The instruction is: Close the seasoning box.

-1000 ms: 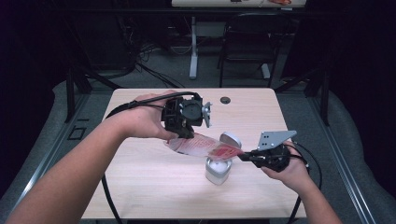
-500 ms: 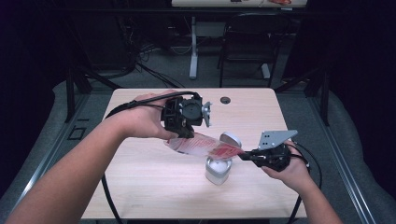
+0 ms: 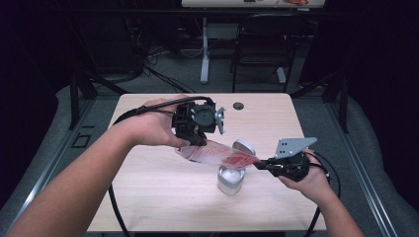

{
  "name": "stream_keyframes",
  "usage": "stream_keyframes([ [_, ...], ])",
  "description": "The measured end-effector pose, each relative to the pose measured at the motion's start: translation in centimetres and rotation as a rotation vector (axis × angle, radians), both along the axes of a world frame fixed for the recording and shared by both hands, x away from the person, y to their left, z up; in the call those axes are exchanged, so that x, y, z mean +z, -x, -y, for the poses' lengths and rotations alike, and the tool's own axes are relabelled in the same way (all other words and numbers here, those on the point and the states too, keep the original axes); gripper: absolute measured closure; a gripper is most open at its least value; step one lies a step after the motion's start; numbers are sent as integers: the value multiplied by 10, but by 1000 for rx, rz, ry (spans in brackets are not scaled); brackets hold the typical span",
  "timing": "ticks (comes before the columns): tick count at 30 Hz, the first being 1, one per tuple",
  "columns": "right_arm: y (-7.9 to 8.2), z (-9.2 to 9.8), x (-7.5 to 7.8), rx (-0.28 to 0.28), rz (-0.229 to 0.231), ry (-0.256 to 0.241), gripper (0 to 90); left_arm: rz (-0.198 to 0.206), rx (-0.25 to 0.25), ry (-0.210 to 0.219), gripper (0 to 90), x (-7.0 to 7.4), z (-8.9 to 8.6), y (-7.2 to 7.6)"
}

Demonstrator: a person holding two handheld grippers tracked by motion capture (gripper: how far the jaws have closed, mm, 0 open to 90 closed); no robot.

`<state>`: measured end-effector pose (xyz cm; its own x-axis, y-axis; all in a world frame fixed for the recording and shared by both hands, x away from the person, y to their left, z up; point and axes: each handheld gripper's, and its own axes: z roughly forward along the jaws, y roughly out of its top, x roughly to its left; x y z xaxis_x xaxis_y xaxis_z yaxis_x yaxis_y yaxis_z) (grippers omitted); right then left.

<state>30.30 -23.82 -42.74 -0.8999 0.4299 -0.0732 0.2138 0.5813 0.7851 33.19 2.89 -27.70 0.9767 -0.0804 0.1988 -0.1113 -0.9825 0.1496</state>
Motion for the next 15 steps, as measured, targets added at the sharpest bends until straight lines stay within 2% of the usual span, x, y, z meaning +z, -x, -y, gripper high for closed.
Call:
stream_keyframes([
  [15,0,1,-1,5,-5,4,900,-2,-4,-2,848,-1,1,0],
])
